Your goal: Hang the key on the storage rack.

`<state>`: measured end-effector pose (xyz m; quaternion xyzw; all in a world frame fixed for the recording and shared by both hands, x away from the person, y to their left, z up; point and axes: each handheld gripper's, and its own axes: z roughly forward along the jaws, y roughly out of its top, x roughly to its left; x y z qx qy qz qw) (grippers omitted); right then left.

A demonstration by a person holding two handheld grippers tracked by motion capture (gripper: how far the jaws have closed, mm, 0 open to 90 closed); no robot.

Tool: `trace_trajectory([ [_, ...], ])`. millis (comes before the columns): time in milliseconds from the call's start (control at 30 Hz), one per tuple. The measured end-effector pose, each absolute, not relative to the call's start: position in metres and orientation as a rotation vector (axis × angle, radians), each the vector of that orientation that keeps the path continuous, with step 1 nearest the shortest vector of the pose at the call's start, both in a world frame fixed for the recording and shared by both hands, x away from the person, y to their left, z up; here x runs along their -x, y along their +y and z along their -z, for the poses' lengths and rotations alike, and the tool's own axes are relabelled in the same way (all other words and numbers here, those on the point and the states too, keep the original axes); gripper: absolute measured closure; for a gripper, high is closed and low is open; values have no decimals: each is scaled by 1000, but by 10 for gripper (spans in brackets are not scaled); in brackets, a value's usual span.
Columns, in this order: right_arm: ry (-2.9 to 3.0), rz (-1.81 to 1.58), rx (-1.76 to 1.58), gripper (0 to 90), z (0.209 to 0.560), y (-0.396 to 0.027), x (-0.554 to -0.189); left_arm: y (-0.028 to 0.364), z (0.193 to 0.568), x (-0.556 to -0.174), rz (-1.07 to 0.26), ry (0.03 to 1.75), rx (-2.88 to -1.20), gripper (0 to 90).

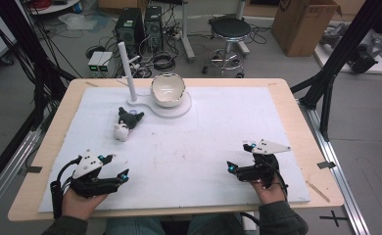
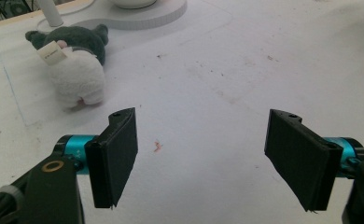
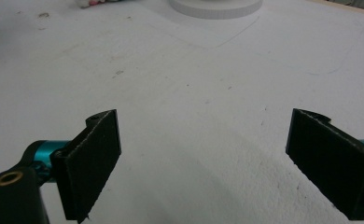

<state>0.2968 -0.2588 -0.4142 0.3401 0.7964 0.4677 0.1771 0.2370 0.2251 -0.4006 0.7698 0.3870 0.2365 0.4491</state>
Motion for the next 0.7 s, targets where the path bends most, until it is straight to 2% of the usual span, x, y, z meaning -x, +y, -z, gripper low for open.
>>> trace_trajectory([
  [700,2252,-1330,-958,97,414,-258,-298,227,401,-239,-587,959,-1899,261],
])
